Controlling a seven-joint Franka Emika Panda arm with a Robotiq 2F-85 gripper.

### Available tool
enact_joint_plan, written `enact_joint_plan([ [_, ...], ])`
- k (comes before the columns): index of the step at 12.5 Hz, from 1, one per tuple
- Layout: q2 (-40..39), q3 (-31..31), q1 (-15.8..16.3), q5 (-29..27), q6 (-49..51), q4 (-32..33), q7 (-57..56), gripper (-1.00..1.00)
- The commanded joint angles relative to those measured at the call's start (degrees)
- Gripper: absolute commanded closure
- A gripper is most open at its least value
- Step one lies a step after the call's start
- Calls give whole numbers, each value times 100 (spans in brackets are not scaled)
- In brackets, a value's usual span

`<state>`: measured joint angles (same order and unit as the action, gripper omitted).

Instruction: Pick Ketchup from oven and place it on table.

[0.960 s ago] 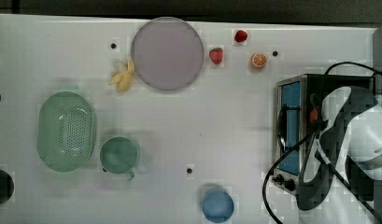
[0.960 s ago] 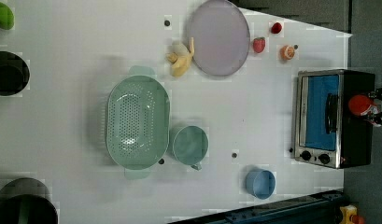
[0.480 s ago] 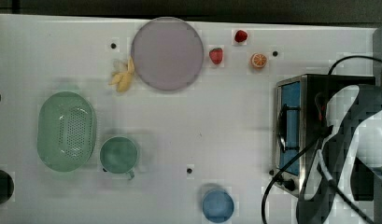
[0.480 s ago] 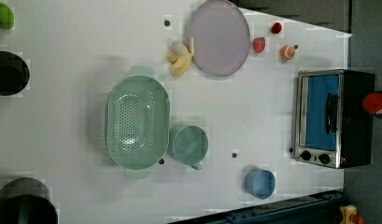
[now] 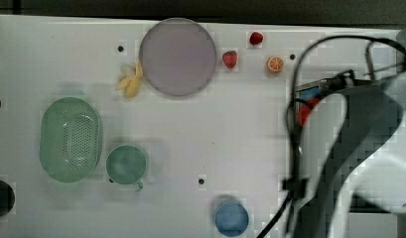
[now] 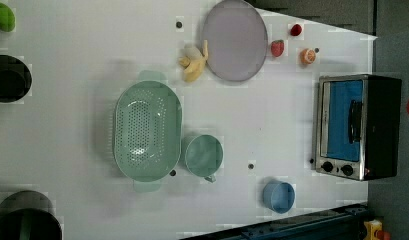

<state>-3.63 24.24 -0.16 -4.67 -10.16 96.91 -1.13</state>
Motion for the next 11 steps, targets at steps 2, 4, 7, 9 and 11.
enact_joint_plan([
  [2,153,-899,644,149,237,47,-108,-26],
  [4,153,-1209,686,187,223,349,-93,-26],
  [7,139,-1430,713,187,-264,1067,-70,-26],
  [9,129,-1448,713,188,-972,1651,-48,-26],
  [11,36,-1445,709,188,-1553,2253,-48,-26],
])
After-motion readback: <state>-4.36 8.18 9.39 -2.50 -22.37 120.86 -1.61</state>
